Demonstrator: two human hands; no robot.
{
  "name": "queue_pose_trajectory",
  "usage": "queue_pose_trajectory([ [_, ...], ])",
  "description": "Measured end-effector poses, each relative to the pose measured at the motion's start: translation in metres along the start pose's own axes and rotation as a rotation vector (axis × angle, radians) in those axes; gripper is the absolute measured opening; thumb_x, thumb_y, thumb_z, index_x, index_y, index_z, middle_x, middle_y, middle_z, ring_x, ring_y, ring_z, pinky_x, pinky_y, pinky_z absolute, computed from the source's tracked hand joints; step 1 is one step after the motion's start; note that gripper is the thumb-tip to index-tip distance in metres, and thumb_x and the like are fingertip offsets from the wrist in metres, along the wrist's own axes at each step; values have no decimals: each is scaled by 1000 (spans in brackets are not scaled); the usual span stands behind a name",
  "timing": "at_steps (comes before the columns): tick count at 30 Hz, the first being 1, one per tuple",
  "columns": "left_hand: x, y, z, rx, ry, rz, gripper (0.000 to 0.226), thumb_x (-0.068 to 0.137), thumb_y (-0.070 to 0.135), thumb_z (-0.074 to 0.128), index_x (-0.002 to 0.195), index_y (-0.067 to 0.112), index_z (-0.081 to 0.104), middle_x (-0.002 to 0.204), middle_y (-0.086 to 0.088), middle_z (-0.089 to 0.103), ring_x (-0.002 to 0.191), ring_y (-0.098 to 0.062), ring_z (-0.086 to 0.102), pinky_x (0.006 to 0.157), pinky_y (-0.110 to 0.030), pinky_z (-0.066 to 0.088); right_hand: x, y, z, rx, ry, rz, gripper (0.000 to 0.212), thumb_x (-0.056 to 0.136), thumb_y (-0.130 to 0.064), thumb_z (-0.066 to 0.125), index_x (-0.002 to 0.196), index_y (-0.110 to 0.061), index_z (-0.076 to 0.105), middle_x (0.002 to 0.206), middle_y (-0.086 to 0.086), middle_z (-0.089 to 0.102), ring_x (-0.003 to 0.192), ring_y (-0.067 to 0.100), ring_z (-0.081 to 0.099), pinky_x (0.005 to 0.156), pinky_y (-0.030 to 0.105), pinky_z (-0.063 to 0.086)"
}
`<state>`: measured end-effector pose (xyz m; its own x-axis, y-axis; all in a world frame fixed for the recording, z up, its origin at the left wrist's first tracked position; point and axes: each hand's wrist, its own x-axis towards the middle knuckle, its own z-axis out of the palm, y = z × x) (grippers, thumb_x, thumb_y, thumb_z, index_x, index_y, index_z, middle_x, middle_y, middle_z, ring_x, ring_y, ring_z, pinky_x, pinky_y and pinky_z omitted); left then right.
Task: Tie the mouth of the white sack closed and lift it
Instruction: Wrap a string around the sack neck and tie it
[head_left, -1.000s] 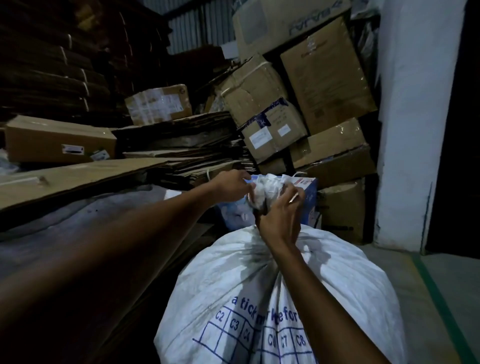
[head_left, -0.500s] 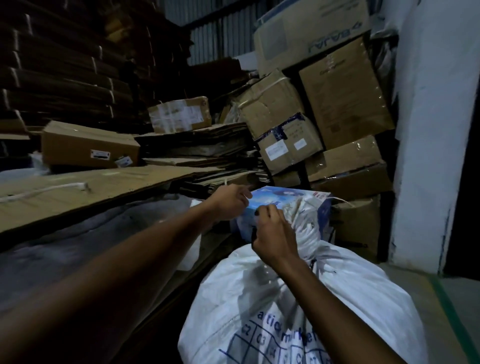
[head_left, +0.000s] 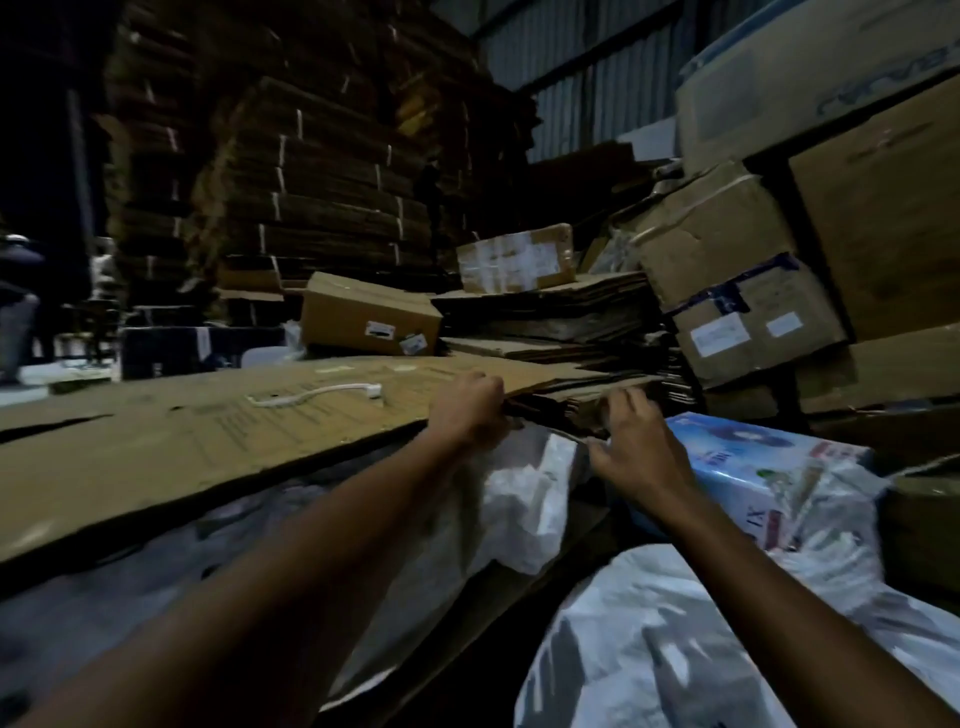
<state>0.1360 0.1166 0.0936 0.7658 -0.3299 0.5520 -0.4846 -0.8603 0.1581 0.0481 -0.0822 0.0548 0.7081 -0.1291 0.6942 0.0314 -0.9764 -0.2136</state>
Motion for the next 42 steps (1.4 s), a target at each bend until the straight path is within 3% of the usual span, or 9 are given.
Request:
queue_pose_trajectory([
  [8, 9, -93, -15, 196, 55, -172, 35, 92, 38, 70, 124, 25, 65, 141, -15, 49, 137, -40, 41, 108, -58, 44, 22, -58, 29, 153, -26, -142, 38, 93, -27, 67, 126, -17, 49, 125, 6, 53, 113, 28, 56, 84, 38, 50],
  [16, 18, -127, -14, -67, -27, -287, 9, 100, 23, 66, 102, 17, 72, 99, -6, 69, 88, -23, 68, 82, -46, 64, 20, -72, 53, 214, -138, -156, 50, 93, -37, 72, 134, -21, 48, 132, 3, 53, 119, 23, 56, 88, 36, 50],
  [20, 24, -125, -8, -145, 84, -219, 14, 96, 15, 70, 108, 20, 74, 108, -3, 70, 95, -20, 67, 82, -41, 63, 19, -68, 57, 204, -133, -157, 48, 93, -37, 72, 132, -25, 47, 131, 1, 54, 119, 21, 57, 88, 37, 52],
  [24, 27, -106, -12, -476, 180, -101, 21, 101, 12, 62, 113, 25, 74, 118, 6, 67, 93, -10, 65, 59, -13, 48, 21, -65, 55, 242, -59, -179, 50, 92, -33, 73, 133, -26, 44, 132, 0, 51, 117, 21, 57, 85, 35, 54],
  [30, 24, -55, -15, -606, 77, 179, 21, 99, 4, 62, 103, 25, 65, 103, 13, 60, 93, -2, 62, 71, -19, 53, 29, -66, 30, 14, 323, -217, 65, 89, -33, 67, 147, -17, 44, 156, 13, 37, 140, 33, 38, 111, 46, 41],
  [33, 27, -26, -6, -567, 59, 238, 36, 90, -7, 60, 93, 29, 65, 106, 7, 66, 104, -9, 64, 84, -29, 56, 35, -56, 15, -83, 275, -223, 37, 95, -33, 60, 130, -20, 60, 128, 9, 65, 120, 31, 58, 97, 44, 41],
  [36, 31, -5, -1, -580, 56, 259, 41, 80, -12, 55, 90, 26, 66, 102, 1, 70, 103, -16, 67, 89, -47, 61, 43, -36, 8, 12, 94, -152, 10, 94, -27, 62, 98, -21, 69, 100, 3, 73, 98, 30, 67, 74, 34, 42],
  [39, 28, 15, 3, -591, 96, 293, 38, 82, -12, 55, 95, 21, 68, 104, -1, 68, 100, -15, 64, 82, -38, 59, 43, -21, -5, 233, -8, -75, 19, 91, -31, 65, 100, -21, 79, 95, 1, 79, 91, 21, 72, 75, 36, 56],
  [42, 21, 38, 12, -739, 117, 293, 41, 87, -14, 54, 112, 14, 69, 121, -4, 59, 95, -10, 67, 67, -24, 57, 42, -7, -14, 444, 8, 110, 15, 91, -27, 76, 103, -23, 83, 94, -4, 81, 89, 11, 71, 75, 28, 51],
])
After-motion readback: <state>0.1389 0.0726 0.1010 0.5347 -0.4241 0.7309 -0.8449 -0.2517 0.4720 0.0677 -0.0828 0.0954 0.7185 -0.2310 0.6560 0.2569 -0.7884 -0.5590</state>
